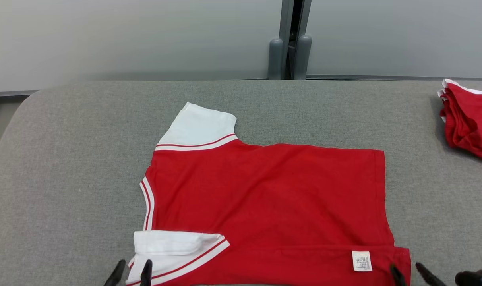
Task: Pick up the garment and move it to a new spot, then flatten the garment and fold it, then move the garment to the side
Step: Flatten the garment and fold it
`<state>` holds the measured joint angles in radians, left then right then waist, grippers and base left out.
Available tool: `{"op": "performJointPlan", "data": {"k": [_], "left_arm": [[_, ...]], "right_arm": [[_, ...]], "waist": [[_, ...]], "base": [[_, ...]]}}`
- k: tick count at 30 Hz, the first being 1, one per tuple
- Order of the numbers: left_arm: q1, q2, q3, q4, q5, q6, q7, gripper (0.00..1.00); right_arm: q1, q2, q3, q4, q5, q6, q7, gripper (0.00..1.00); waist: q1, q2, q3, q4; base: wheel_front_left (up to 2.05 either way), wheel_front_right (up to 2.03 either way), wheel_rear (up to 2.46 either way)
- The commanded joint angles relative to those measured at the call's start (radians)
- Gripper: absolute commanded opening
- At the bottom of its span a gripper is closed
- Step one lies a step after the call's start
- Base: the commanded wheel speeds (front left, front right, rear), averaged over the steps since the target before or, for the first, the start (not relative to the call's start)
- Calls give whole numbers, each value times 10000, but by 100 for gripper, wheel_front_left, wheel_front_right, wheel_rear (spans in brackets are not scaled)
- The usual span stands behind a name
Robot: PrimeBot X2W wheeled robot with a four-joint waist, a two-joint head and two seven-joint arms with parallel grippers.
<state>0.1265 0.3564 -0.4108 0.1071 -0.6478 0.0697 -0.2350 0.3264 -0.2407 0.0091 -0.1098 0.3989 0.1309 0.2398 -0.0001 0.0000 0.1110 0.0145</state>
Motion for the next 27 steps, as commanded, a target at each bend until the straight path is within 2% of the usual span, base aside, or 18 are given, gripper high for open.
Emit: {"op": "performJointPlan", "data": {"k": [1, 7, 12, 14, 21, 27], "left_arm": [[-172, 26, 105, -76, 121, 62, -90, 100], [-834, -94, 757, -589, 626, 176, -285, 100], [-1347, -351, 1461, -1091, 1268, 238, -301, 100], [-1400, -454, 1741, -1242, 1558, 156, -303, 100], [-1513, -936, 2608, -1241, 2377, -90, -306, 100], [-1626, -1469, 3035, -749, 2811, -487, -306, 100]], "right_arm": [[-270, 12, -92, -93, -108, -3, -144, 100], [-1194, 299, -371, -559, -903, -2, -1139, 100], [-2038, 326, -82, -450, -1541, -2, -2211, 100], [-2338, 367, 82, -318, -1816, -3, -2675, 100], [-2972, 1196, 44, 397, -2650, -3, -4014, 100], [-3175, 1682, -67, 1404, -2892, -3, -4652, 100]], "waist": [[1, 0, -36, -18], [1, 0, -157, -119], [1, 0, -244, -169], [1, 0, -277, -194], [1, 0, -437, -189], [1, 0, -602, -122]], "base": [[0, 0, 0], [0, 0, 0], [0, 0, 0], [0, 0, 0], [0, 0, 0], [0, 0, 0]]}}
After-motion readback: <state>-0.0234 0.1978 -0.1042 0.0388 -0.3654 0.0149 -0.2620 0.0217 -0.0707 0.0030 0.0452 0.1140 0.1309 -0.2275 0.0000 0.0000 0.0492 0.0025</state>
